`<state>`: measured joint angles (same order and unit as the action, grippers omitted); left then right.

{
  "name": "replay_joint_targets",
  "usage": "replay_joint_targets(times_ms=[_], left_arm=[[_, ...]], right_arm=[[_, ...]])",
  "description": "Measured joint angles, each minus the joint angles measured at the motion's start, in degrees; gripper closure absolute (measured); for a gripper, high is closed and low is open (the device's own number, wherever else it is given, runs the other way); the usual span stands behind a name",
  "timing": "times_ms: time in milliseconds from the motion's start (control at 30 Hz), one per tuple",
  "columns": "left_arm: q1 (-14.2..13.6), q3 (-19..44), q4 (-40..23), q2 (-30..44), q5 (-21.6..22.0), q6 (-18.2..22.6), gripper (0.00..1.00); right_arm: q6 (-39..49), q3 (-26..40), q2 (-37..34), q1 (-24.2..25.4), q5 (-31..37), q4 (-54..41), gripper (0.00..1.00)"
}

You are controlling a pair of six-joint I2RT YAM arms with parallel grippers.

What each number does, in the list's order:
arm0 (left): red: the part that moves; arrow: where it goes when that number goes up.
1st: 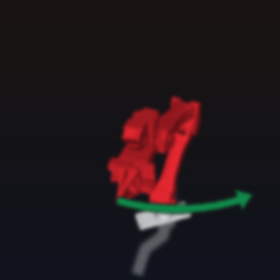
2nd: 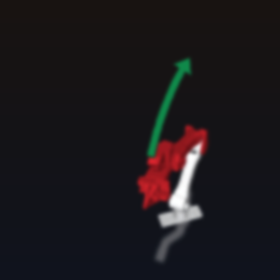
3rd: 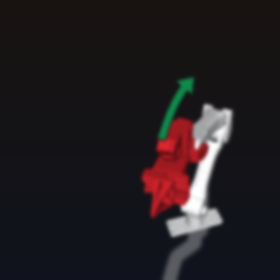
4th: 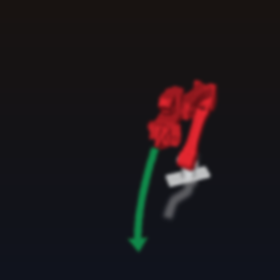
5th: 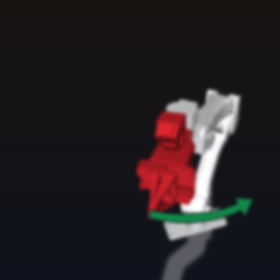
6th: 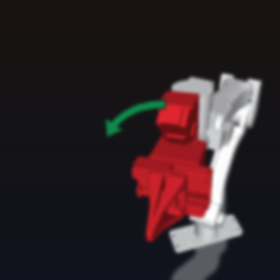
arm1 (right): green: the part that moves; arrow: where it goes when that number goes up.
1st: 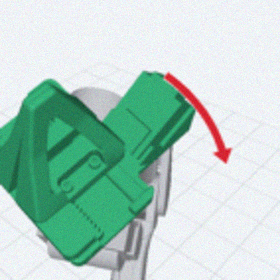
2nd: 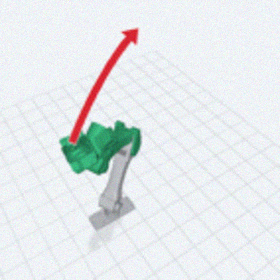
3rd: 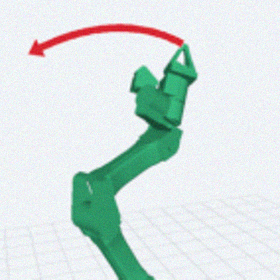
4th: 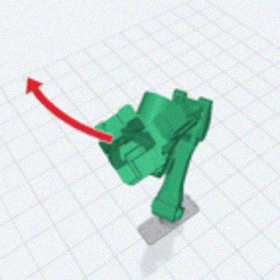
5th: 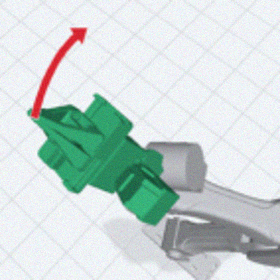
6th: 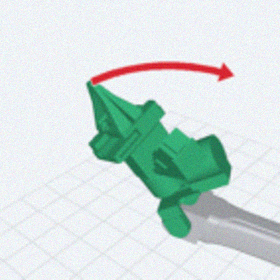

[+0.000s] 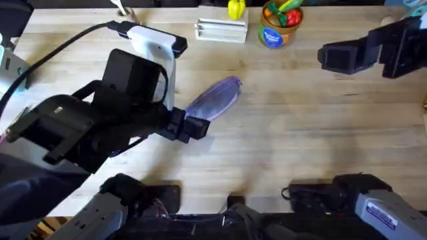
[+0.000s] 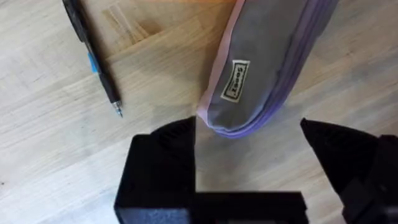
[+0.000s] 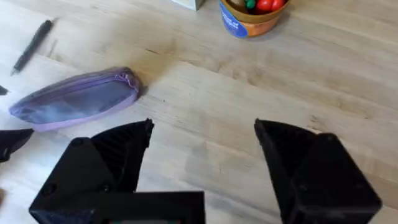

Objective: Unzip the bag, pick up the pens from the table one at a time and place them inside, then zip the bag closed.

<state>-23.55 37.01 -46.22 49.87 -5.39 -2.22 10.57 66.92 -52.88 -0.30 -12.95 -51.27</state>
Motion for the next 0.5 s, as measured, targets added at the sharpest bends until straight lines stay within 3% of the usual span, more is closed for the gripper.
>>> replay_joint_targets(times_ms=[300,500], left_arm=[[0.0,-0.1,0.4,0.0,0.5,0.0,0.006],[0.0,-1.7,5.3,0.1,0.2,0.0,0.008]], right_arm=[[0.0,0.0,0.0,0.0,0.0,0.0,0.009],[0.0,0.0,0.0,0.0,0.0,0.0,0.009]])
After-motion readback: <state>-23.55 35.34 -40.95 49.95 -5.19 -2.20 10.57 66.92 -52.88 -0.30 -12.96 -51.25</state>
